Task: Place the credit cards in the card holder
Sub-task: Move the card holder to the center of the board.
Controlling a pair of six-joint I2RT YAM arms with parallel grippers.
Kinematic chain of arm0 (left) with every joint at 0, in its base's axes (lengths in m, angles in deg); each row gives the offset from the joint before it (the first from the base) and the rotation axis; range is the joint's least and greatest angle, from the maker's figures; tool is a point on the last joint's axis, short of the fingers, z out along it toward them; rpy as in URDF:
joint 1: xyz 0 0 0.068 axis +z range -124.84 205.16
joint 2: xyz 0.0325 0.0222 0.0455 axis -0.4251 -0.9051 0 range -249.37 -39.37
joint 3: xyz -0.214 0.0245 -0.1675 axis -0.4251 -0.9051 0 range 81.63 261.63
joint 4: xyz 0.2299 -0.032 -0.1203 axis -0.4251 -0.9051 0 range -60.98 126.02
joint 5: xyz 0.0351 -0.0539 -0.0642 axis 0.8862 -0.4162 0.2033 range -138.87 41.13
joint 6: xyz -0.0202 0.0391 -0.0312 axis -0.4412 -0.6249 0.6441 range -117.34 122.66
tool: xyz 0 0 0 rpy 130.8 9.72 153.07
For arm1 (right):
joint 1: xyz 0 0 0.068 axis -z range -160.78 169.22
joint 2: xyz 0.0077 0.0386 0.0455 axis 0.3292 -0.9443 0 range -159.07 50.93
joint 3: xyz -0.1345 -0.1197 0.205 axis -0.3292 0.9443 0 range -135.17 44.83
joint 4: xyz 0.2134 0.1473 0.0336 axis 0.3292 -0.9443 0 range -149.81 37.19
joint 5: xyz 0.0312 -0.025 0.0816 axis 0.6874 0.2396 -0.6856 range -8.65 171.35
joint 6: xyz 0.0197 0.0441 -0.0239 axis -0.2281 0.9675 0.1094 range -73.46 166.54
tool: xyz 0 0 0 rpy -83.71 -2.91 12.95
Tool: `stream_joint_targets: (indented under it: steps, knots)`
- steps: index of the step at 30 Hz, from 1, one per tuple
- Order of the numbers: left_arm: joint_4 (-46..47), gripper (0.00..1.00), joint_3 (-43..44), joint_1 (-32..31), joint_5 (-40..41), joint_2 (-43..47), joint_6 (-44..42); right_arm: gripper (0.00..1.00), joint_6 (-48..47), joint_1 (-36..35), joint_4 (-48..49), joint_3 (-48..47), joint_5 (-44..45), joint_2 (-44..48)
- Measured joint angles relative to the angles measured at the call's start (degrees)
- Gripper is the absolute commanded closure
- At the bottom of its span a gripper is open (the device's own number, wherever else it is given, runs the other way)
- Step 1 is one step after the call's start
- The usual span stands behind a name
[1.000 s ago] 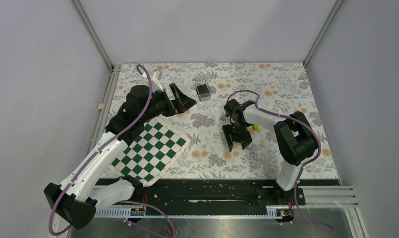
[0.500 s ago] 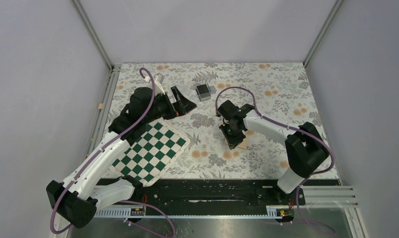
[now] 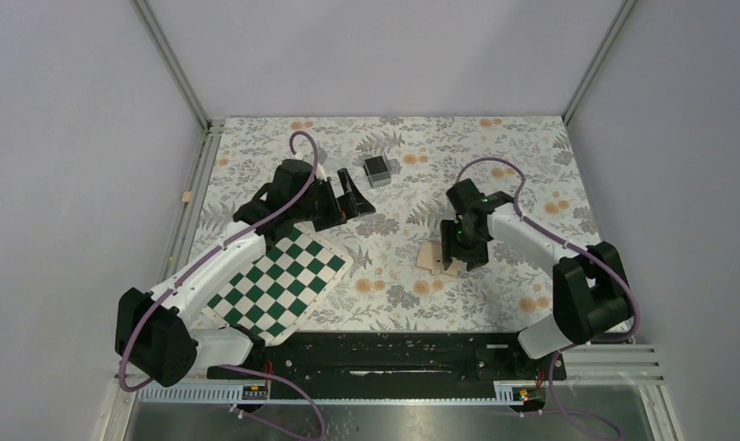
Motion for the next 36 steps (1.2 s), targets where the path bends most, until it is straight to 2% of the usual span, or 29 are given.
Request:
stream_joint_targets:
  steps: [5, 13, 21, 27, 36]
  knots:
    - [-0.5, 0.01, -0.6, 0.0, -1.0, -0.6, 0.2, 0.37, 1.4, 9.7, 1.9, 2.0, -5.6, -0.5]
    - [0.1, 0.01, -0.6, 0.0, -1.0, 1.4, 0.1, 0.43, 1.6, 15.1, 5.9, 1.5, -13.6, -8.1]
    - [0.3, 0.01, -0.6, 0.0, -1.0, 1.7, 0.1, 0.61, 1.4, 16.6, 7.4, -0.4, -17.4, -13.6]
    - [0.3, 0.01, -0.6, 0.0, -1.0, 1.7, 0.1, 0.98, 1.2, 16.6, 7.6, -2.6, -19.9, -16.7]
    - [0.4, 0.01, -0.8, 0.0, -1.6, -1.9, 0.1, 1.00, -1.4, 15.8, 7.5, -3.1, -21.5, -16.8]
